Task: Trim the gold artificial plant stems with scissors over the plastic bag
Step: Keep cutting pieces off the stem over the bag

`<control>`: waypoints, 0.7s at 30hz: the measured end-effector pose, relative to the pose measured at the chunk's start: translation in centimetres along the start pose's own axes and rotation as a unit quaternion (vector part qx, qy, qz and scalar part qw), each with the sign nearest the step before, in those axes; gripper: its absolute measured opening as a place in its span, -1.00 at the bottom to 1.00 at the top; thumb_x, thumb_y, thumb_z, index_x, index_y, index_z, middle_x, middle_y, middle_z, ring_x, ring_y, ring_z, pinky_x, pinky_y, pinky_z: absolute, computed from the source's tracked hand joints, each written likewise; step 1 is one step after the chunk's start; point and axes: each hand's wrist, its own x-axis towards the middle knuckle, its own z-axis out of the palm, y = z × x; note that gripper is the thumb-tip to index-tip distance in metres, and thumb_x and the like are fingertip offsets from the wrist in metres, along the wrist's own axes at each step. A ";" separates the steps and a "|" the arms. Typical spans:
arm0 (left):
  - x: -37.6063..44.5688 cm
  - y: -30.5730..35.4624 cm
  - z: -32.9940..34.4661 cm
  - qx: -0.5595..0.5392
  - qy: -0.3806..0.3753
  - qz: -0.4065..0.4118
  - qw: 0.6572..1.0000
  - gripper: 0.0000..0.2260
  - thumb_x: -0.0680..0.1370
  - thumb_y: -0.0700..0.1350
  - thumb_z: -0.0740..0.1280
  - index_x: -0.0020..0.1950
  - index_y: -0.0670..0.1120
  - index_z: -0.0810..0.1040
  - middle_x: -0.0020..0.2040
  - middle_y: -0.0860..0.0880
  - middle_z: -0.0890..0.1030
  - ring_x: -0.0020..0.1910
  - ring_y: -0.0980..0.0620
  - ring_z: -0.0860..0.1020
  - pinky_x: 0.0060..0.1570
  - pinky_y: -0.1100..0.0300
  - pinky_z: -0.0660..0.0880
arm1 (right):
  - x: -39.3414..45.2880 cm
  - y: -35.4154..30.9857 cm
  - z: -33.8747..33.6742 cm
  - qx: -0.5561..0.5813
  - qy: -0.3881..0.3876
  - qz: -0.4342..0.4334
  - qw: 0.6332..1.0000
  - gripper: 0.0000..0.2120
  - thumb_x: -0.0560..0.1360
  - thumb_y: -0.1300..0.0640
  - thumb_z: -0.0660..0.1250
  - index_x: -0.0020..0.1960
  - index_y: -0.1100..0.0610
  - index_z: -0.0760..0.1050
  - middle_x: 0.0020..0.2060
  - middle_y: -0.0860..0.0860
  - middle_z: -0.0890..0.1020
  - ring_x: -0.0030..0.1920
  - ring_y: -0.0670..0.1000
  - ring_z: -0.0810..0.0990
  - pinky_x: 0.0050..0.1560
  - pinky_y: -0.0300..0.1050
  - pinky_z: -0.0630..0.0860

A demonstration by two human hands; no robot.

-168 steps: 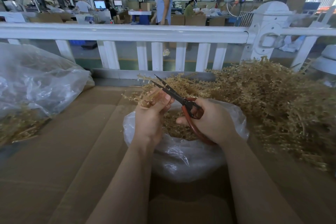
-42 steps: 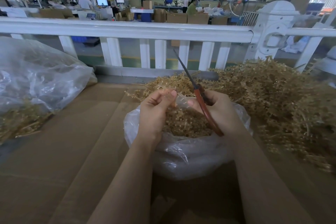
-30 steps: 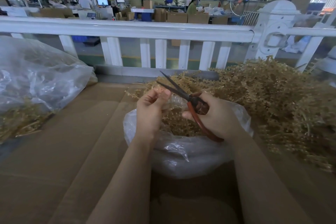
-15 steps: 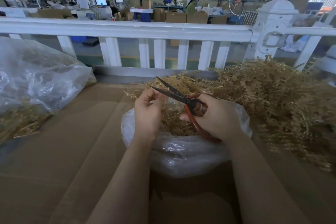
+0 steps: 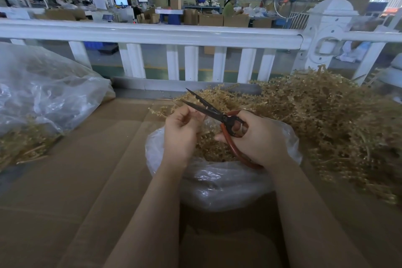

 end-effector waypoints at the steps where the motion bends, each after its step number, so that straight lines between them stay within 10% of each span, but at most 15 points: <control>1: 0.0 0.0 0.0 -0.010 0.001 -0.008 1.000 -0.86 0.60 -0.33 0.30 -0.13 -0.22 0.59 -0.21 -0.19 0.54 -0.23 -0.02 0.47 -0.17 0.21 0.43 | 0.0 0.0 0.0 0.005 0.000 0.003 1.000 -0.52 0.22 -0.59 0.30 -0.03 -0.30 0.48 -0.27 -0.34 0.63 -0.19 -0.29 0.60 -0.22 -0.30 0.51; 21: -0.1 -0.2 0.0 -0.012 0.039 0.008 0.999 -0.91 0.62 -0.28 0.27 0.02 -0.22 0.58 -0.27 -0.15 0.59 -0.28 0.12 0.60 -0.27 0.32 0.52 | -0.1 0.0 0.1 0.003 0.002 0.001 1.000 -0.54 0.17 -0.66 0.20 -0.14 -0.38 0.42 -0.19 -0.56 0.52 -0.28 -0.29 0.56 -0.36 -0.31 0.34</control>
